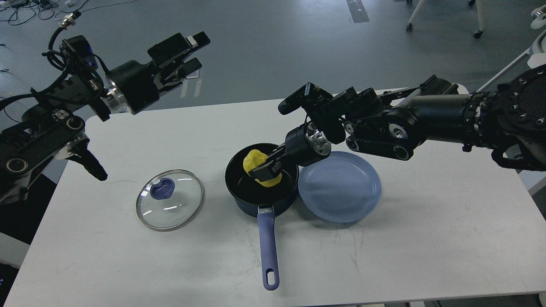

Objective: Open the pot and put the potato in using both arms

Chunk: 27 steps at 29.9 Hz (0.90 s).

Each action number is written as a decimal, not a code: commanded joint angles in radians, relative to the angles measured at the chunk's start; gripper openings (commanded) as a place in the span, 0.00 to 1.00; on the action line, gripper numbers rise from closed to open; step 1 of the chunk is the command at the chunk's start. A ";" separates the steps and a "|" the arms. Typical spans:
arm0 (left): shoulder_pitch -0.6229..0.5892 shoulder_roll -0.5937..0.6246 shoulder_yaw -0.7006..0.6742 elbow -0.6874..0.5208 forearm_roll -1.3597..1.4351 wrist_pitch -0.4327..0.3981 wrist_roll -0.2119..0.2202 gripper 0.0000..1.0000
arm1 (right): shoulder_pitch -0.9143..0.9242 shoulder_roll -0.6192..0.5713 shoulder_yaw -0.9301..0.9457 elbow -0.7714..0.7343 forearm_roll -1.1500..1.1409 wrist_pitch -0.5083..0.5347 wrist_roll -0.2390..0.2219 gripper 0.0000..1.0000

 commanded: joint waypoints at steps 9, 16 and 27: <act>0.000 0.000 0.000 0.000 -0.001 0.000 0.000 0.97 | -0.015 -0.002 -0.012 -0.014 0.000 -0.002 0.000 0.71; 0.000 0.003 0.000 0.000 -0.001 -0.001 0.000 0.97 | -0.009 -0.021 0.002 -0.013 0.001 -0.002 0.000 0.95; 0.000 0.005 0.000 0.000 -0.004 -0.001 0.000 0.97 | 0.022 -0.227 0.182 0.001 0.052 0.000 0.000 0.98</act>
